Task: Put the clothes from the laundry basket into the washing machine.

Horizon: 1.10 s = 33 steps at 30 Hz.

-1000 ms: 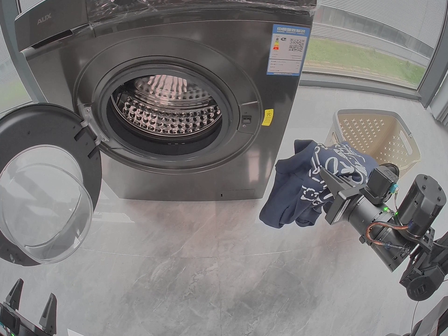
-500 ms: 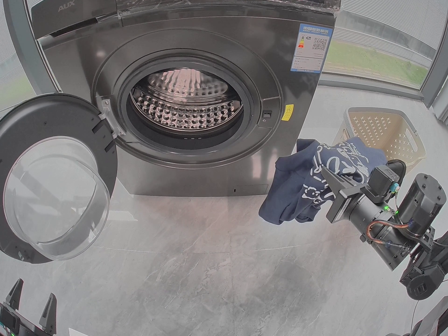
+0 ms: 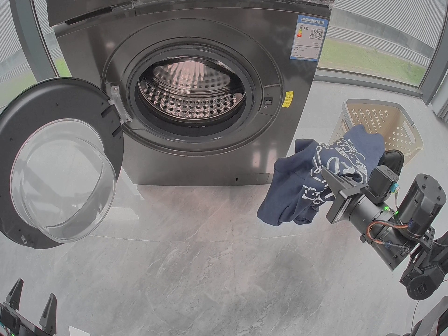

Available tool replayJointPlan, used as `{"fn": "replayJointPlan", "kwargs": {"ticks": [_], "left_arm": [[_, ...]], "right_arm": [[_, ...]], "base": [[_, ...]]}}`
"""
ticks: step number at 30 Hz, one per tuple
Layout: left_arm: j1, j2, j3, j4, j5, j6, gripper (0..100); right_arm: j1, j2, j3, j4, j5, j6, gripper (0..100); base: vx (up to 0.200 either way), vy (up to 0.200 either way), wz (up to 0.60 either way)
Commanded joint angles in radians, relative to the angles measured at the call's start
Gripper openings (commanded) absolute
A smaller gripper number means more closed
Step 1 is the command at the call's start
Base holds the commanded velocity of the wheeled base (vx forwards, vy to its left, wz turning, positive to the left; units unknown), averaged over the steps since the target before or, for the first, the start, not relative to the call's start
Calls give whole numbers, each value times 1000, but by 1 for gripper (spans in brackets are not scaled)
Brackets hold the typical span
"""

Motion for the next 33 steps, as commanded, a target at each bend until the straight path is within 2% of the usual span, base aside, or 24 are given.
{"fn": "replayJointPlan", "kwargs": {"ticks": [1, 7, 16, 22, 33], "left_arm": [[0, -9, 16, -1, 1, -1, 100], [0, -9, 16, 0, 1, -1, 100], [0, -9, 16, -1, 1, -1, 100], [0, -9, 16, -1, 1, 1, 100], [0, -9, 16, 0, 1, 1, 100]], "right_arm": [[0, 1, 0, 0, 0, 0, 0], [0, 1, 2, 0, 0, 0, 0], [0, 1, 2, 0, 0, 0, 0], [0, 3, 3, 0, 0, 0, 0], [0, 6, 3, 0, 0, 2, 0]], "base": [[0, 200, 0], [0, 200, 0], [0, 0, 0], [-200, 0, 0], [0, 0, 0]]}}
